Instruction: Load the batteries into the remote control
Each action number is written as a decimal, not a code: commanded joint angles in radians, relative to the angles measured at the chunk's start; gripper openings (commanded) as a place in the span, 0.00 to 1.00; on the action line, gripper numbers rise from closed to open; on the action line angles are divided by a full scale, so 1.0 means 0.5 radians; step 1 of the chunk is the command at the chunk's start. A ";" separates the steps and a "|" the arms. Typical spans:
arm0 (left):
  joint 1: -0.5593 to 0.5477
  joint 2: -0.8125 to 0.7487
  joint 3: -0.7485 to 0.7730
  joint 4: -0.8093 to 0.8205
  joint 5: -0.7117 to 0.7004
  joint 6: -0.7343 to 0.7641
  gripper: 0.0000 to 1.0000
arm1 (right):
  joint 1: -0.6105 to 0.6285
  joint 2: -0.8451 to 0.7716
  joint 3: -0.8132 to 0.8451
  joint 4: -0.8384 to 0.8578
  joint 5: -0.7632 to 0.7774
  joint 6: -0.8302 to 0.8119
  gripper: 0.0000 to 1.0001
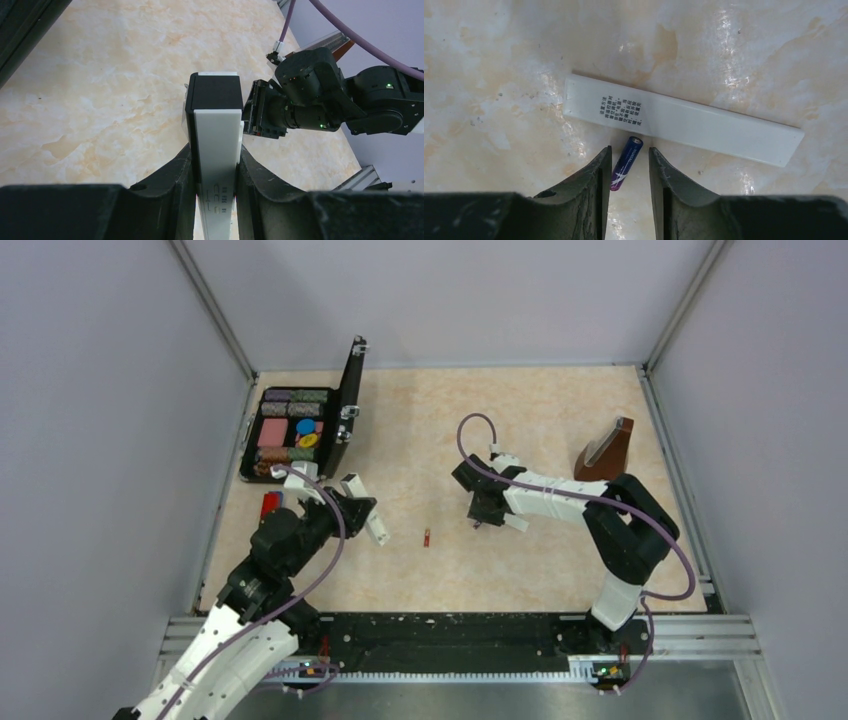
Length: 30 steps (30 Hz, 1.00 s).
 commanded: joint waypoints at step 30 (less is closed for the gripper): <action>0.001 0.433 -0.064 1.682 0.976 -0.379 0.00 | 0.102 -1.509 -0.062 0.770 -0.675 -1.265 0.00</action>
